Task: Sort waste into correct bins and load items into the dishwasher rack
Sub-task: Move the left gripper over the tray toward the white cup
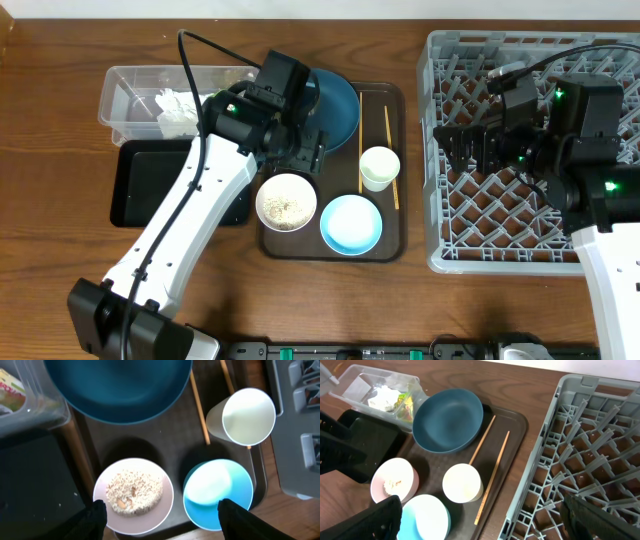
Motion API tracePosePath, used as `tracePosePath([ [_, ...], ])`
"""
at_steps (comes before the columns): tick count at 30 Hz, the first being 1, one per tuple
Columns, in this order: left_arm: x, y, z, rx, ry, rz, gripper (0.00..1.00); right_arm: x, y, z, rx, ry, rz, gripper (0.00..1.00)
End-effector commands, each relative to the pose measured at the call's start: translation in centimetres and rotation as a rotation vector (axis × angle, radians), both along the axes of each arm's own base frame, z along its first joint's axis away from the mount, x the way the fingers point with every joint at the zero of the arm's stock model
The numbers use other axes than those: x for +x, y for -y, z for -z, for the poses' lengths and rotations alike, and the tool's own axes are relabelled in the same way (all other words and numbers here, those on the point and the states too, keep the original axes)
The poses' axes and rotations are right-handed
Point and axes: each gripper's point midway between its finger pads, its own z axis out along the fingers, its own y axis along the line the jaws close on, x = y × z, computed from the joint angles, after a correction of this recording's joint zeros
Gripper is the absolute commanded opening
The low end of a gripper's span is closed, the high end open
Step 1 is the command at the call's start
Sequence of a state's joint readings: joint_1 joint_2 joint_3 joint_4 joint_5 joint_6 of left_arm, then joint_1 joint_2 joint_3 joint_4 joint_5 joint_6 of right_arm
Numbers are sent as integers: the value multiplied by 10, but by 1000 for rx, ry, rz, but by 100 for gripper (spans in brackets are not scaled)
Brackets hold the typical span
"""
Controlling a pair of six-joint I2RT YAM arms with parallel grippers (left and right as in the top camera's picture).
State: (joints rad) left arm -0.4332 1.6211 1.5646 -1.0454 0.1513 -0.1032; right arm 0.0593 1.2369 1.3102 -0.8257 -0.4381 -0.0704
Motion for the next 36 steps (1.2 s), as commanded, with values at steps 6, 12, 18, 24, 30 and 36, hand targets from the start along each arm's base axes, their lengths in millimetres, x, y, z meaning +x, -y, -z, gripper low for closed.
tracePosePath([
  [6, 0, 2, -2, -3, 11, 16, 74, 4, -2, -8, 5, 23, -8, 99],
  [12, 0, 2, -2, -3, 11, 16, 74, 5, -2, -9, 5, 31, -8, 99],
  [18, 1, 2, -2, -6, 17, 16, 74, 5, -2, -9, 5, 30, -8, 99],
  [24, 1, 2, -2, -6, 19, 16, 74, 4, -2, -8, 5, 26, -8, 99],
  [30, 2, 3, -3, -8, 23, 16, 74, 4, -2, -8, 6, 27, -8, 99],
  [36, 1, 2, -2, -5, 16, 16, 74, 4, -3, -9, 29, 13, 3, 99],
])
